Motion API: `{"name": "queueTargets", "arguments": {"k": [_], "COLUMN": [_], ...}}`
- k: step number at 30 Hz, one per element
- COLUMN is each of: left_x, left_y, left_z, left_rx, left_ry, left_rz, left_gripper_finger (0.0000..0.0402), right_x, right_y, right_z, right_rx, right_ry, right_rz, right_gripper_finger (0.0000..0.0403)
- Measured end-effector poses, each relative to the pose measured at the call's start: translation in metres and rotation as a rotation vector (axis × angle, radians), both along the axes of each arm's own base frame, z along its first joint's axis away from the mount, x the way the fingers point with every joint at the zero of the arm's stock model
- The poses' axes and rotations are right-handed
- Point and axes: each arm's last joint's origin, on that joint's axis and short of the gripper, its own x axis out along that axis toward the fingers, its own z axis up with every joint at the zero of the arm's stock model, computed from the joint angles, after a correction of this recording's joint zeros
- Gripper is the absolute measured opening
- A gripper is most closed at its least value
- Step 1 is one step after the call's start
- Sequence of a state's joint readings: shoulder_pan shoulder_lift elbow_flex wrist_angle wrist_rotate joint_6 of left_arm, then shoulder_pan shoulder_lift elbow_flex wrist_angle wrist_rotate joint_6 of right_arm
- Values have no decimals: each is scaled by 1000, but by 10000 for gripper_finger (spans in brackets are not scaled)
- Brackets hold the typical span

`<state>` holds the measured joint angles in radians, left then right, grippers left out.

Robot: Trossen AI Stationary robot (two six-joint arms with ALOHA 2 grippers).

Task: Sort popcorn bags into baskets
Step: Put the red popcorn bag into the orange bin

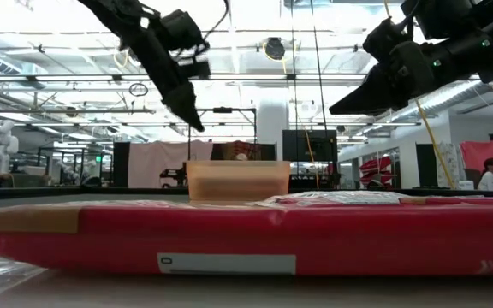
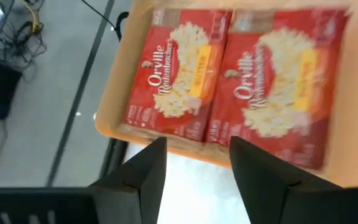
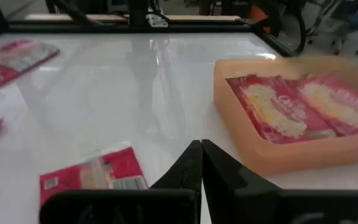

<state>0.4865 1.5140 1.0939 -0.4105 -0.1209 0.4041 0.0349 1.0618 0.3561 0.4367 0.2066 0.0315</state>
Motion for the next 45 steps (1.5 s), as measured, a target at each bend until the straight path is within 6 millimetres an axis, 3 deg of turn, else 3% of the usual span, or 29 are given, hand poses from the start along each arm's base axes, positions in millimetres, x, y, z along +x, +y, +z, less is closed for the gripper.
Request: {"name": "queueTargets", "arguments": {"k": [8, 14, 19, 25, 31, 36, 45], "left_x": [-20, -20, -13, -7, 5, 16, 29], "left_y": [-29, -65, -99, -147, -181, -193, -198], "left_z": [22, -4, -27, -42, -53, -69, -111], "left_rx": [-132, -213, -212, -133, -117, -128, -128], "left_ry": [-83, -116, -175, -349, -425, -428, -335], "left_rz": [89, -105, -246, -480, -549, -579, -595], "left_gripper_finger": [131, 86, 78, 111, 210, 255, 248], "right_x": [6, 18, 26, 44, 48, 49, 60], "right_y": [13, 40, 62, 78, 78, 70, 50], "right_z": [0, -1, -12, -19, -36, -45, -49], "right_rx": [233, 272, 301, 307, 265, 208, 63], "right_ry": [132, 224, 326, 368, 480, 524, 469], "right_rz": [54, 134, 169, 179, 165, 125, 34], "right_gripper_finger": [9, 44, 85, 121, 132, 132, 132]}}
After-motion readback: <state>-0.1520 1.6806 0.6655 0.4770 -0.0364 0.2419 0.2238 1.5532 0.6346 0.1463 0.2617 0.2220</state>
